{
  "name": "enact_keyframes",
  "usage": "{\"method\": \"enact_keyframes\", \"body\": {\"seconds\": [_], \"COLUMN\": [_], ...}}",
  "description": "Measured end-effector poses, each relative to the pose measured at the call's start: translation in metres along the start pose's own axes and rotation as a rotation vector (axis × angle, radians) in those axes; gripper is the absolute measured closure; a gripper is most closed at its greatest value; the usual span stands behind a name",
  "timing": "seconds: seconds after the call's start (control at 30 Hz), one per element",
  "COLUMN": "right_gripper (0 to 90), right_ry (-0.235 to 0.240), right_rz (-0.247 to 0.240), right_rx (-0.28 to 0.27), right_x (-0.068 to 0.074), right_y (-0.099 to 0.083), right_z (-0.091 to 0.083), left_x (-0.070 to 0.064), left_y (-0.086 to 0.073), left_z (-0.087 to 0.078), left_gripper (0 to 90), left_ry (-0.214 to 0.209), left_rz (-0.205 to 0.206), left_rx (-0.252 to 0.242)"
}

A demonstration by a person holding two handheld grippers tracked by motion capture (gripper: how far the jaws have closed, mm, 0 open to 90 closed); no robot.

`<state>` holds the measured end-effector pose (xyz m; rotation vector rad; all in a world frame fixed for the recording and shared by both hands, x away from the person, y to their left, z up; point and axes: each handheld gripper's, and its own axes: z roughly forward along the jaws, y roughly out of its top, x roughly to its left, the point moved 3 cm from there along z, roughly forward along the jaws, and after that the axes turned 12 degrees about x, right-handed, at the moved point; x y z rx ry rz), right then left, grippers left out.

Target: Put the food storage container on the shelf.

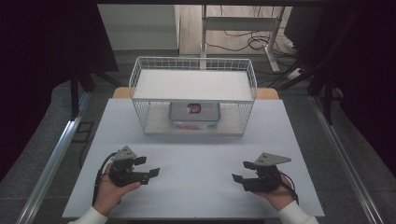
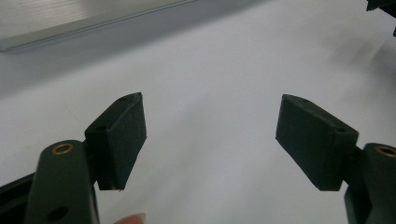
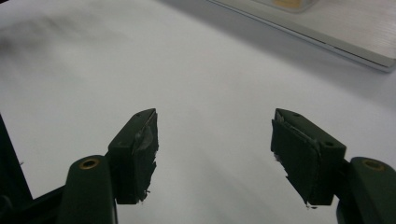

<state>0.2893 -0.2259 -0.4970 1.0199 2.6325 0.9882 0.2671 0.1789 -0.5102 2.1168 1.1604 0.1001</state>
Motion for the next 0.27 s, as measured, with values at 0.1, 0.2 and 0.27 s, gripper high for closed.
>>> {"method": "enact_keyframes", "body": {"seconds": [0.1,0.2,0.27], "right_gripper": [31.1,28.1,25.9], "right_ry": [-0.001,-0.007,-0.016], "right_rz": [0.021,0.019,0.014], "right_rx": [-0.014,-0.019,-0.02], "right_x": [-0.0025,-0.0027,-0.0028], "right_y": [0.0014,0.002,0.0018], "right_z": [-0.0009,0.0001,0.001], "left_x": [0.0,-0.0006,-0.0003], "left_y": [0.0001,-0.0002,0.0], "left_z": [0.0005,0.0013,0.0016], "left_gripper": [24.4,24.3,24.2], "left_ry": [0.0,0.003,0.003], "left_rz": [0.003,0.012,0.014], "left_rx": [0.002,0.005,0.006]}}
